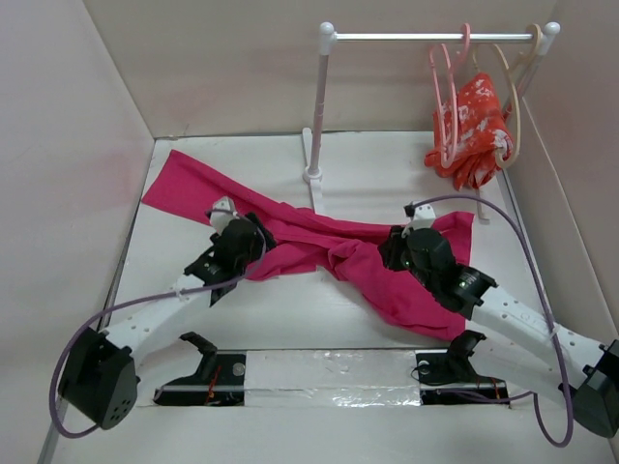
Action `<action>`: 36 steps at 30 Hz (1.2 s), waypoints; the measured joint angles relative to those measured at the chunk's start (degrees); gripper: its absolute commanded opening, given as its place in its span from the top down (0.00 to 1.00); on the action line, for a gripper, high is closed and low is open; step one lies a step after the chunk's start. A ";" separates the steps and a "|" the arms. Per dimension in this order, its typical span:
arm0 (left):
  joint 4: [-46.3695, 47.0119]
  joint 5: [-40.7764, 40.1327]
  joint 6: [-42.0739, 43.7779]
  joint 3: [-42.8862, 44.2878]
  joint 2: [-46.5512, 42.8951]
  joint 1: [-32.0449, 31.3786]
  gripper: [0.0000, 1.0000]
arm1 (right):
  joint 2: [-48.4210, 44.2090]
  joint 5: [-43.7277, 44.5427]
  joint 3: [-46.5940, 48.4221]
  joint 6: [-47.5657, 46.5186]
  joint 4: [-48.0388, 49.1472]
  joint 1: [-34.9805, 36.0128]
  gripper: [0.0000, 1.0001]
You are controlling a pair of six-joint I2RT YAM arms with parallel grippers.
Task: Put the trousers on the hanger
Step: Flatten out the trousers at the center of the board.
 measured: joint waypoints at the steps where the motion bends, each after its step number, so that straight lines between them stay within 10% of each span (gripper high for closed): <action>1: -0.37 -1.20 -1.22 -2.80 -2.14 -1.70 0.33 | -0.48 -0.07 0.00 0.20 -0.04 -0.57 0.60; 6: -4.48 -6.78 -5.97 -9.90 -8.52 -8.81 0.27 | -3.61 -1.38 -1.57 0.74 0.74 -1.75 0.36; 14: -3.30 -8.98 -9.33 -12.41 -4.39 -14.05 0.27 | 1.29 -0.48 -0.63 1.18 0.87 -9.09 0.56; 36: 3.06 -16.85 -10.27 -11.85 9.66 -17.09 0.39 | 38.53 -9.64 16.35 2.27 11.82 -26.53 0.38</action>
